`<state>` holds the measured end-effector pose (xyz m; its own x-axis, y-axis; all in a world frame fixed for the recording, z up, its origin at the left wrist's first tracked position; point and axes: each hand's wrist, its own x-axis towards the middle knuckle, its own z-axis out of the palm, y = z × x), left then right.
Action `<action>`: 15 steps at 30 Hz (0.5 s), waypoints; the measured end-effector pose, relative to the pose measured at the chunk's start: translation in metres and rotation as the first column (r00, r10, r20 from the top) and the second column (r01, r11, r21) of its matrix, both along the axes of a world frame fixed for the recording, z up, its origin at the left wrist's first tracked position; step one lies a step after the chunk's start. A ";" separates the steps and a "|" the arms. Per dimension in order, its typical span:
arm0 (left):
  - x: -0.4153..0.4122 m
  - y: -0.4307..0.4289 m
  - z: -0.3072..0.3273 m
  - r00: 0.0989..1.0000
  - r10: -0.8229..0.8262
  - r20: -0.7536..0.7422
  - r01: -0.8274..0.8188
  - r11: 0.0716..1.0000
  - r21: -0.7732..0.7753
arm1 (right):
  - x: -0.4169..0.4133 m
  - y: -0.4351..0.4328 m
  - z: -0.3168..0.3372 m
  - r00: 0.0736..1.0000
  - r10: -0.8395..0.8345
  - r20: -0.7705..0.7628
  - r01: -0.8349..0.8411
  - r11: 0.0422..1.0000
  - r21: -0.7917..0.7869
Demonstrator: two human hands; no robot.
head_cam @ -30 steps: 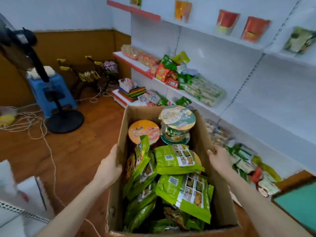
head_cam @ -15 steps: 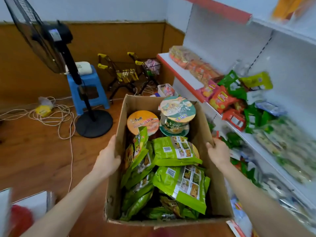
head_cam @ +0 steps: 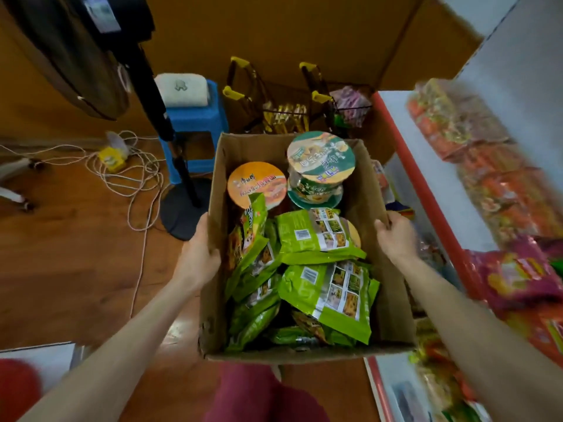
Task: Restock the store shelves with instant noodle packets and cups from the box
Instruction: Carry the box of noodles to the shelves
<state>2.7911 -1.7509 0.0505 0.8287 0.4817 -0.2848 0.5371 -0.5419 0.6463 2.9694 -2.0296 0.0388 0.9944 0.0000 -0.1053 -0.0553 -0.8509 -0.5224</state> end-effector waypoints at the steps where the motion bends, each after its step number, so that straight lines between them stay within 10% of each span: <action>1: 0.021 0.007 -0.007 1.000 0.017 -0.002 -0.017 1.000 -0.007 | 0.025 0.011 -0.007 1.000 0.014 -0.017 -0.014 1.000 -0.007; 15: 0.259 0.068 -0.178 0.977 0.192 -0.090 -0.198 0.979 -0.057 | 0.277 0.100 -0.175 0.985 -0.009 -0.173 0.015 0.999 0.038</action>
<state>3.0503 -1.6830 -0.1271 0.6925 0.6098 -0.3853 0.6820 -0.3795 0.6252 3.2468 -1.9297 -0.1366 0.9613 -0.0043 -0.2755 -0.1575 -0.8290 -0.5367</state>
